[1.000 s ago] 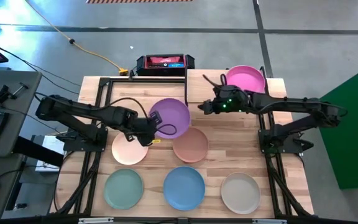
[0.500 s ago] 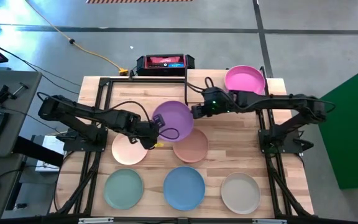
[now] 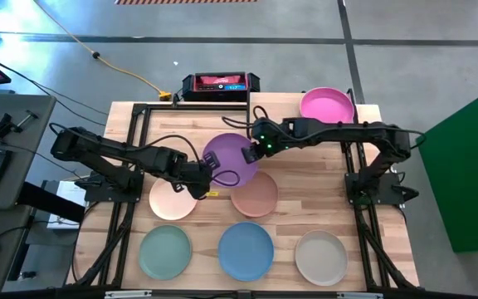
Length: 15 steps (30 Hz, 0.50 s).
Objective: Place and stack plates onto a shelf
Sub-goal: Stack the violet plate on top of the pink plate on the shelf
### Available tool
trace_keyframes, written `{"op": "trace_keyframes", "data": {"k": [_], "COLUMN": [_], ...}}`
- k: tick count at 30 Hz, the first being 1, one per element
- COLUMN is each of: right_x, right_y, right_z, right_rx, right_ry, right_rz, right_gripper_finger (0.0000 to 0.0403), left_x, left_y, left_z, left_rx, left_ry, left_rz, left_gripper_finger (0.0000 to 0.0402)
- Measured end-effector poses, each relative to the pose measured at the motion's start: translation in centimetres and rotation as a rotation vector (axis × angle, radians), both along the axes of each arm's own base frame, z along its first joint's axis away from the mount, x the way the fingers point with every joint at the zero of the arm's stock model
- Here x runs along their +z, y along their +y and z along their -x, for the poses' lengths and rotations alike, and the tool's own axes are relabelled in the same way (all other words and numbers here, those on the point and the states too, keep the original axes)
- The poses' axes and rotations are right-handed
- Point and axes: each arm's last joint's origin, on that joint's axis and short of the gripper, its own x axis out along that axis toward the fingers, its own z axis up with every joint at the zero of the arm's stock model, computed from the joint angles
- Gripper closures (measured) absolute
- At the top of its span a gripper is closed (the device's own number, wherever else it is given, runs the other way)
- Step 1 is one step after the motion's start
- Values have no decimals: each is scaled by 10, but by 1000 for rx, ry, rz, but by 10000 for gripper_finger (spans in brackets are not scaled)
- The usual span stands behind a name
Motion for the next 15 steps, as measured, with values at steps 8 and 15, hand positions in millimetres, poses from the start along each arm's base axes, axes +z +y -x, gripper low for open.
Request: {"op": "trace_keyframes", "data": {"k": [8, 15], "right_x": [-1, -1], "right_y": [0, 0], "right_z": [-4, -3], "right_rx": [-22, -37], "right_ry": [67, 75], "right_rz": [-1, -11], "right_gripper_finger": [376, 395], "left_x": [0, 0], "left_y": [0, 0], "left_z": [0, 0], "left_rx": [8, 22], "left_ry": [-3, -11], "left_rz": [-5, -17], "left_gripper_finger": [401, 401]}}
